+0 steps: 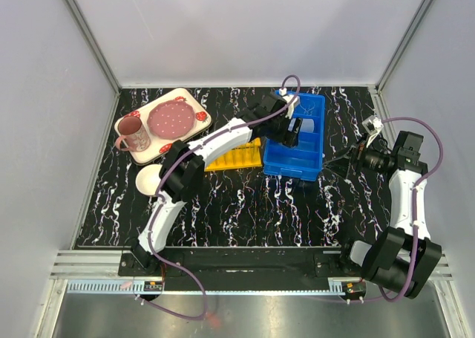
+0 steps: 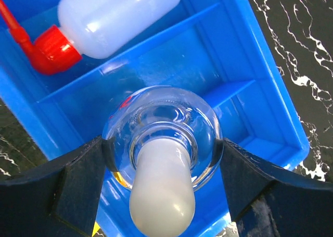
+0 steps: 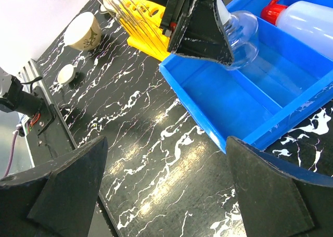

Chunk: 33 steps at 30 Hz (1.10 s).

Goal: Organize the chemistry lab equipment

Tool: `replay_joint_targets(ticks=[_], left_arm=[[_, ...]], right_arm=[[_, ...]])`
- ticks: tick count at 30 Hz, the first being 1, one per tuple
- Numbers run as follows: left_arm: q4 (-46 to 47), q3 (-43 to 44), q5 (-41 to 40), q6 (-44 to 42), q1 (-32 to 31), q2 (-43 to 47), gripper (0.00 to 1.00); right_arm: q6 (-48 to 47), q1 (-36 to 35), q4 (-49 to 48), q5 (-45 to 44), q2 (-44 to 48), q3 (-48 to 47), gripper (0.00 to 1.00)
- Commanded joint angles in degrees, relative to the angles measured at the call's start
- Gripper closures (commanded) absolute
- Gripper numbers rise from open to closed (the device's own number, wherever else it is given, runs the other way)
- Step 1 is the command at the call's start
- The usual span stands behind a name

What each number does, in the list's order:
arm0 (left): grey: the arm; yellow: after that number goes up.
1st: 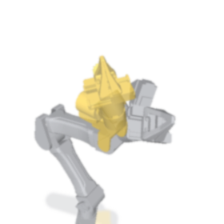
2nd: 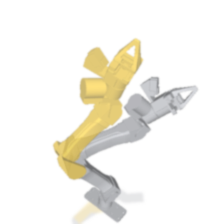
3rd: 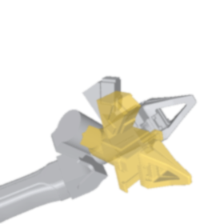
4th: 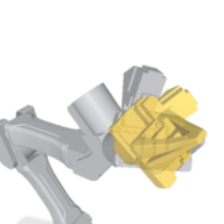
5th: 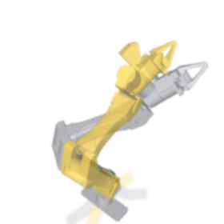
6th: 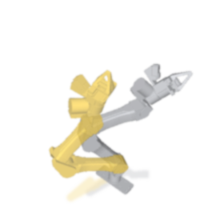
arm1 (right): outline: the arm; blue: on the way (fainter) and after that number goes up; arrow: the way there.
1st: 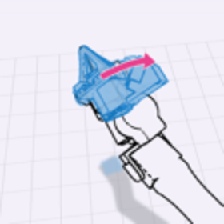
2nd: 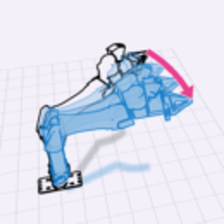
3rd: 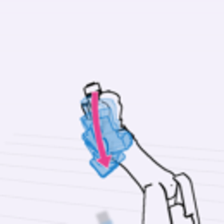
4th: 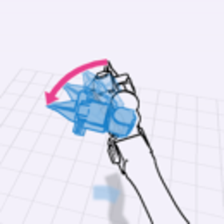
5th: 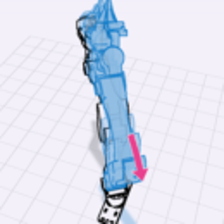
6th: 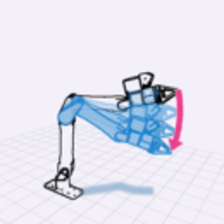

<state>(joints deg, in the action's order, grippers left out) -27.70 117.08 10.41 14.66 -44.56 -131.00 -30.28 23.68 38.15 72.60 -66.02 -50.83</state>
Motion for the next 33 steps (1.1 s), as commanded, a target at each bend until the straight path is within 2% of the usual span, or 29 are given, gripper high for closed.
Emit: replay_joint_targets(ticks=[1, 11, 15, 21, 22, 26, 33], left_arm=[[4.41, 4.39, 0.66, 0.81, 0.61, 0.49, 0.66], [3.98, 7.46, -5.05, 0.29, 1.14, -5.13, 0.64], [2.83, 8.43, -6.28, -0.24, 1.14, -6.72, 0.60], [1.51, 8.43, -8.56, -1.21, 0.52, -7.52, 0.36], [1.25, 8.34, -9.18, -1.29, 0.44, -7.52, 0.29], [0.98, 8.78, -10.24, -2.09, -0.53, -7.08, 0.16], [0.37, 10.10, -11.63, -2.61, -1.23, -6.55, 0.09]], right_arm=[[0.93, 0.31, -2.03, 0.61, 0.10, 0.12, 0.00], [1.10, 0.40, -2.20, 0.44, -0.60, 0.12, 0.00], [1.19, 0.49, -2.38, 0.44, -0.87, 0.12, 0.00], [1.37, 0.49, -2.47, 0.44, -0.95, 0.20, 0.00], [1.28, 0.49, -2.38, 0.53, -1.04, 0.20, 0.00], [1.37, 0.58, -2.47, 0.53, -1.04, 0.20, 0.00], [1.28, 0.84, -2.55, 0.70, -0.87, 0.20, 0.00]])
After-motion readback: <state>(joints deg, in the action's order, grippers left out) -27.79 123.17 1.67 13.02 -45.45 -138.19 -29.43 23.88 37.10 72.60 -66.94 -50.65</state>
